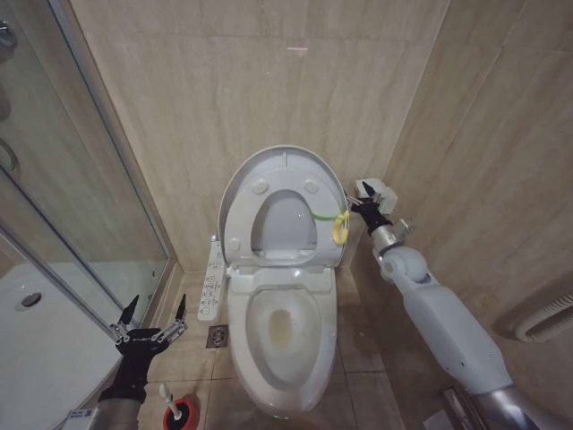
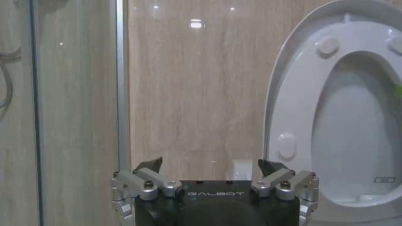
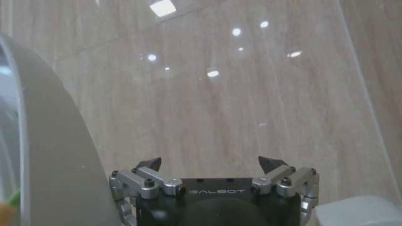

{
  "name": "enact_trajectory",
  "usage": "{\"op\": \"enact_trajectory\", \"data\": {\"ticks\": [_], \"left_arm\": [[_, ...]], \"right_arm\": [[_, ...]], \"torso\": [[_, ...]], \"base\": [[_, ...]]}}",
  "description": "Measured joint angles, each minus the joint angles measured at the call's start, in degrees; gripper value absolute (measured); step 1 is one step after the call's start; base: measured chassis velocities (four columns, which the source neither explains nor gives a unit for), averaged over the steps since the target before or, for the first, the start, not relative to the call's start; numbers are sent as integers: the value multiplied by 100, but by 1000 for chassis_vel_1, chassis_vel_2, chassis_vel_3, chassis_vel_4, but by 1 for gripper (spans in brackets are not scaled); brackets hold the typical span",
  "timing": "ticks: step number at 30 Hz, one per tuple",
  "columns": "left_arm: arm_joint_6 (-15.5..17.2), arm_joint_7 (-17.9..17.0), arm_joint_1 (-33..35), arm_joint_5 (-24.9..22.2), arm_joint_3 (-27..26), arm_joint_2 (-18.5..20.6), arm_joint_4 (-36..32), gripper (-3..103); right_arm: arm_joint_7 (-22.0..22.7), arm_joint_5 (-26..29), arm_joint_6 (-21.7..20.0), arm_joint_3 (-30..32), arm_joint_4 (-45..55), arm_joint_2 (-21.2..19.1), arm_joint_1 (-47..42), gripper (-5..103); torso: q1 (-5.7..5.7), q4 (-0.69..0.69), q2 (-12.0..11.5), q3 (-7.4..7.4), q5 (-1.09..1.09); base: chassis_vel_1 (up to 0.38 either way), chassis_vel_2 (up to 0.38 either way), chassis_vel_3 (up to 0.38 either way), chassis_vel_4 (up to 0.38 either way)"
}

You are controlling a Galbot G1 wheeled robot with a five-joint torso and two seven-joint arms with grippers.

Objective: Open the toilet lid, clean the toilet bowl with a toilet brush, close the toilet lid, and flush.

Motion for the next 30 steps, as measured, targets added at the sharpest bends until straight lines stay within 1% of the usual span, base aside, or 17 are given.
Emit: {"op": "enact_trajectory", "data": {"ticks": [5, 8, 9, 12, 13, 15, 17, 21, 22, 25, 26, 28, 30], "left_arm": [[0, 0, 0, 0, 0, 0, 0, 99], [0, 0, 0, 0, 0, 0, 0, 99], [0, 0, 0, 0, 0, 0, 0, 99], [0, 0, 0, 0, 0, 1, 0, 99], [0, 0, 0, 0, 0, 1, 0, 99], [0, 0, 0, 0, 0, 0, 0, 99], [0, -1, 0, 0, 0, 0, 0, 99], [0, 0, 0, 0, 0, 0, 0, 99], [0, 0, 0, 0, 0, 0, 0, 99], [0, -1, 0, 0, 0, 0, 0, 99], [0, -1, 0, 0, 0, 0, 0, 99], [0, -1, 0, 0, 0, 0, 0, 99], [0, -1, 0, 0, 0, 0, 0, 99]], "right_arm": [[7, 66, -8, 90, 417, -73, -413, 100], [20, 97, -11, 236, 782, -159, -920, 100], [20, 97, -11, 236, 782, -159, -920, 100], [19, 97, -10, 494, 1052, -225, -1435, 100], [19, 97, -10, 494, 1052, -225, -1435, 100], [21, 144, -10, 793, 1294, -248, -1897, 100], [23, 163, -12, 878, 1364, -246, -2025, 100], [59, 202, -38, 1288, 1758, -98, -2724, 100], [59, 202, -38, 1288, 1758, -98, -2724, 100], [62, 131, -42, 1518, 2006, 84, -3248, 100], [62, 131, -42, 1518, 2006, 84, -3248, 100], [33, 19, -13, 1637, 2137, 208, -3589, 100], [28, 1, -8, 1654, 2153, 223, -3629, 100]], "torso": [[0, 1, 0, 0, -1], [0, 0, 0, 0, 0], [0, 0, 0, 0, 0], [0, -2, 0, 0, 1], [0, -2, 0, 0, 1], [0, 0, 0, 0, 1], [0, -1, 0, 0, 1], [0, 0, 0, 0, 0], [0, 0, 0, 0, 0], [0, -1, 0, 0, 0], [0, -1, 0, 0, 0], [0, 0, 0, 0, 1], [0, 0, 0, 0, 1]], "base": [[0, 0, 0, 0], [0, 0, 0, 0], [0, 0, 0, 0], [0, 0, 0, 0], [0, 0, 0, 0], [0, 0, 0, 0], [0, 0, 0, 0], [0, 0, 0, 0], [0, 0, 0, 0], [0, 0, 0, 0], [0, 0, 0, 0], [0, 0, 0, 0], [0, 0, 0, 0]]}}
